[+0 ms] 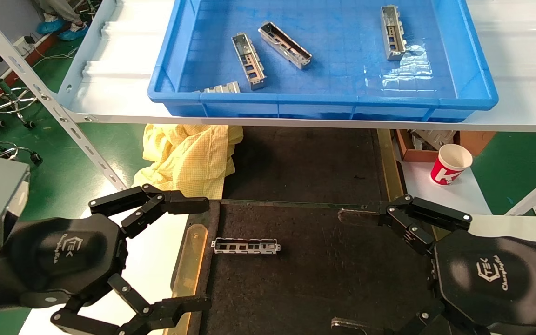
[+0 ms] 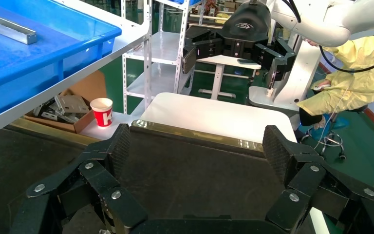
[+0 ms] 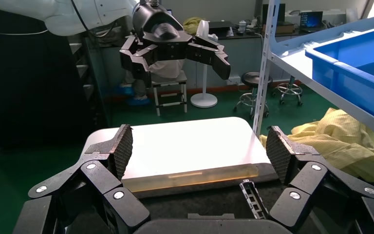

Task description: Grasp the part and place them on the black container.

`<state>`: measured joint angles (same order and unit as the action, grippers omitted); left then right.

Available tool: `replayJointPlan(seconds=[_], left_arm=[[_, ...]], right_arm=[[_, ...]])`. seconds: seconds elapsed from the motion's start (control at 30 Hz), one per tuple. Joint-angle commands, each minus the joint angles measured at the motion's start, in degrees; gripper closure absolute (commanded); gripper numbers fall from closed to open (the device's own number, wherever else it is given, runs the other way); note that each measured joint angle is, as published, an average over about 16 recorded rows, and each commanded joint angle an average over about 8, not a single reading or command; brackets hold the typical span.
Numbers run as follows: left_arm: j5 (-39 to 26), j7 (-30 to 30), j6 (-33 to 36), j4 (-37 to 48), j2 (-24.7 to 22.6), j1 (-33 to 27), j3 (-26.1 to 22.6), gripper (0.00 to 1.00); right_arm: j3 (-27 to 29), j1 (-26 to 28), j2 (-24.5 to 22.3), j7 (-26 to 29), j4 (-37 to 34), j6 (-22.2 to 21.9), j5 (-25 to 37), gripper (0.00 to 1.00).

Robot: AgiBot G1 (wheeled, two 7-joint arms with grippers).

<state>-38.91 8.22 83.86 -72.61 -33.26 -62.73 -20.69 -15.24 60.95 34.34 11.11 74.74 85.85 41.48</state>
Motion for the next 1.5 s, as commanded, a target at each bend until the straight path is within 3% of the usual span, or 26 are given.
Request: replayJointPlan(seconds=[0.03,1.5], left_arm=[[0.0,0.0,0.0,0.0,0.0,0.0,0.0,0.0],[0.0,0.0,0.0,0.0,0.0,0.0,0.0,0.0]], right_arm=[[-0.2,0.1,0.1,-0.1,-0.3,0.0,0.0,0.0],[-0.9,0.7,0.8,-0.5,-1.3,-0.2,0.4,0.0]])
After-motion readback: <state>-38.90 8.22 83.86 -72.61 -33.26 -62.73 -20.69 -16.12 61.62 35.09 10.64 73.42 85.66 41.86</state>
